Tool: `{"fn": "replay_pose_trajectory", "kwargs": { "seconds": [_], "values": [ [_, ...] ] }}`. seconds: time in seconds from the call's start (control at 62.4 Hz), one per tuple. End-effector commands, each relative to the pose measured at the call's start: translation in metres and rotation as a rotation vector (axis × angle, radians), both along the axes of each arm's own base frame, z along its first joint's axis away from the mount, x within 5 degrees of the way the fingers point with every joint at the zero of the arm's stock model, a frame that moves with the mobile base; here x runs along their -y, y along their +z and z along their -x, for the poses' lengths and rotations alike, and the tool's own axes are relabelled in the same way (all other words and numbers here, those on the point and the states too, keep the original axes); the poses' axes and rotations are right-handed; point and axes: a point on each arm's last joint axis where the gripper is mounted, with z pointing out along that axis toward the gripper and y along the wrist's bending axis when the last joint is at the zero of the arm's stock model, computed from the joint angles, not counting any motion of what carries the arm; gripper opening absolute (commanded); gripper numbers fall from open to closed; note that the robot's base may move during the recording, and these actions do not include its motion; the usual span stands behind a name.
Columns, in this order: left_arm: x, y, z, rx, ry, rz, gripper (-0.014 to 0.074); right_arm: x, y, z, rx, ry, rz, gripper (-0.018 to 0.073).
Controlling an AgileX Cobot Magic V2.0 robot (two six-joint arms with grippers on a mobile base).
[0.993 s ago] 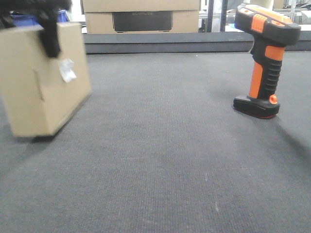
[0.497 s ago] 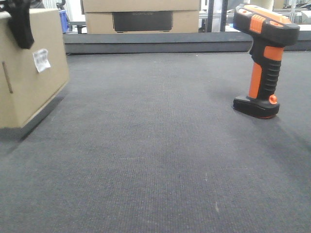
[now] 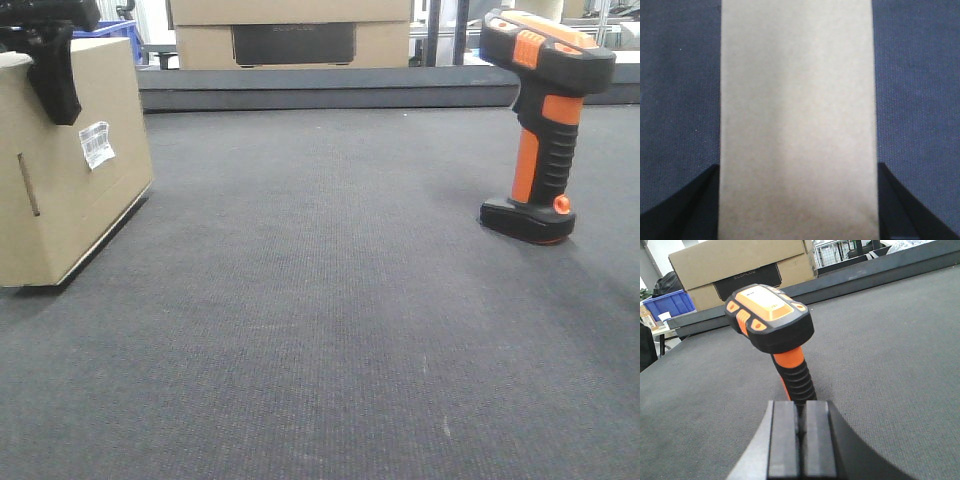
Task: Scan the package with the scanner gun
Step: 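Lower the box onto the table and open the left gripper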
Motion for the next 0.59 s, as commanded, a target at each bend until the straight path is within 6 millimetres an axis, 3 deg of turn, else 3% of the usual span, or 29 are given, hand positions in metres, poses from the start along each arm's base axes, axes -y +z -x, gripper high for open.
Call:
{"fn": "replay_pose_trajectory", "kwargs": {
  "seconds": [0.0,0.192,0.336,0.433,0.577],
  "values": [
    [0.0,0.004,0.001,0.026,-0.005,0.007,0.0335,0.001,0.001,0.001,0.013,-0.006,0.006,-0.016],
    [0.0,0.004,0.001,0.02,-0.003,0.007,0.0505,0.001,0.001,0.001,0.013,-0.006,0.006,-0.016],
    [0.0,0.006,0.002,0.023,-0.002,0.007,0.0533,0.001,0.001,0.001,0.013,-0.006,0.006,-0.016],
    [-0.002,0.019,0.006,0.038,0.005,0.01,0.0529,0.001,0.001,0.001,0.013,-0.006,0.006,-0.016],
    [-0.007,0.057,0.025,0.157,0.018,0.053,0.0527,0.001,0.001,0.001,0.013,-0.006,0.006,-0.0162]
  ]
}}
